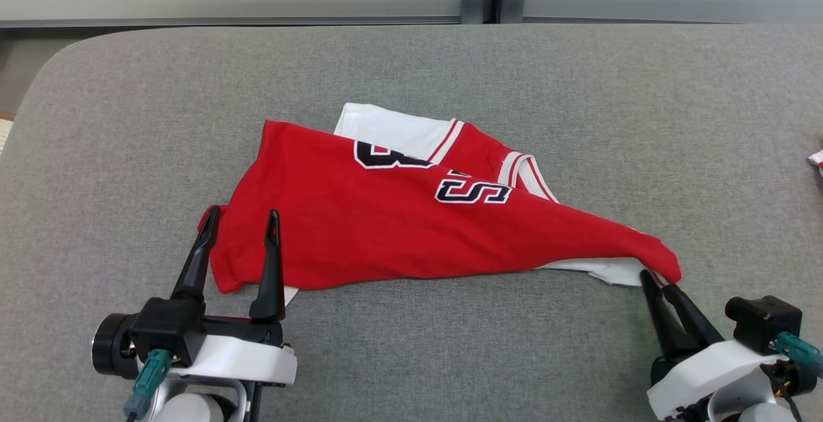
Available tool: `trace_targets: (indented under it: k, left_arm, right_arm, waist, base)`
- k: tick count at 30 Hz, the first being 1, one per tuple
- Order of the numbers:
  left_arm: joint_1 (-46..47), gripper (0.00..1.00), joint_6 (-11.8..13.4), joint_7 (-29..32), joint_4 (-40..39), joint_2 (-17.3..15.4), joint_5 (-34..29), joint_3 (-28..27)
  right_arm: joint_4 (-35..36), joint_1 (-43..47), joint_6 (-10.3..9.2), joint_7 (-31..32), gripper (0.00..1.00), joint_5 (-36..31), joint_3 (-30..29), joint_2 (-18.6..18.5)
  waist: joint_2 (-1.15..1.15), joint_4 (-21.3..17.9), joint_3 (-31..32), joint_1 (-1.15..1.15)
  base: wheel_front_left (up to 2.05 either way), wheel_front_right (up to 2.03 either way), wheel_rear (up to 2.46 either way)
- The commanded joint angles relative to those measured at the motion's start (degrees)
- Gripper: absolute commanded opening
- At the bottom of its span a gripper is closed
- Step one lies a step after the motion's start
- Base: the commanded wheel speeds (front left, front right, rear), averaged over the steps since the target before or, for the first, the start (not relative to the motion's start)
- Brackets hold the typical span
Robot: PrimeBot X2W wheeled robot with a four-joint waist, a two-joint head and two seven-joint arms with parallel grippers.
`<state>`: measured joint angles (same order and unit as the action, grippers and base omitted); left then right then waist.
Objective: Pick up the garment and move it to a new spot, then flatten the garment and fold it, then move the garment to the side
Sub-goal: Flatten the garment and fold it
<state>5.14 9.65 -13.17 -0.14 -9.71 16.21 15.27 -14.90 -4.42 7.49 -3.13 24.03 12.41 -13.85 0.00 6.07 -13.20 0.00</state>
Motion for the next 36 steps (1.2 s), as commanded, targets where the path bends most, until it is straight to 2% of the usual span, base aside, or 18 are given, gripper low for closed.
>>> trace_targets:
  k: [1, 6, 12, 23, 29, 36]
  left_arm:
    - [0.8, 1.0, 0.1, -0.5, 0.1, -0.1, -0.1, -0.3]
    - [0.2, 1.0, 0.6, -0.9, 0.3, -0.4, 0.2, -1.0]
    - [-0.5, 1.0, 0.8, -1.1, 0.3, -0.8, 0.4, -1.4]
    - [-0.8, 1.0, 1.2, -1.3, 0.1, -1.1, 0.8, -1.6]
    - [0.7, 1.0, 1.1, -1.4, 0.2, -0.3, 0.8, -1.0]
    - [3.4, 1.0, 0.8, -1.7, 0.4, 1.1, 0.5, -0.2]
  right_arm:
    - [0.3, -0.3, 0.0, -1.0, 0.0, 0.3, 0.2, -0.6]
    - [3.3, 1.3, 0.0, -0.5, 0.0, 1.2, 0.5, -1.6]
    - [10.9, 4.8, 0.0, 1.5, 0.0, 1.0, -0.3, -2.2]
    - [28.2, 10.8, 0.0, 9.6, 0.0, -1.5, -8.0, -1.0]
    - [29.0, 7.6, 0.0, 12.0, 0.0, -1.2, -10.5, -0.5]
    - [26.3, 2.8, 0.0, 12.6, 0.0, -0.2, -12.3, -2.5]
  waist:
    - [0.0, -0.2, 0.0, 0.0]
    - [0.0, -2.0, 0.7, 0.0]
    - [0.0, -4.4, 1.9, 0.0]
    - [0.0, -5.7, 2.9, 0.0]
    - [0.0, -3.5, 1.1, 0.0]
    - [0.0, 0.7, -3.6, 0.0]
  base:
    - [0.0, 0.0, 0.0]
    - [0.0, 0.0, 0.0]
    - [0.0, 0.0, 0.0]
    - [0.0, 0.0, 0.0]
    - [0.0, 0.0, 0.0]
    - [0.0, 0.0, 0.0]
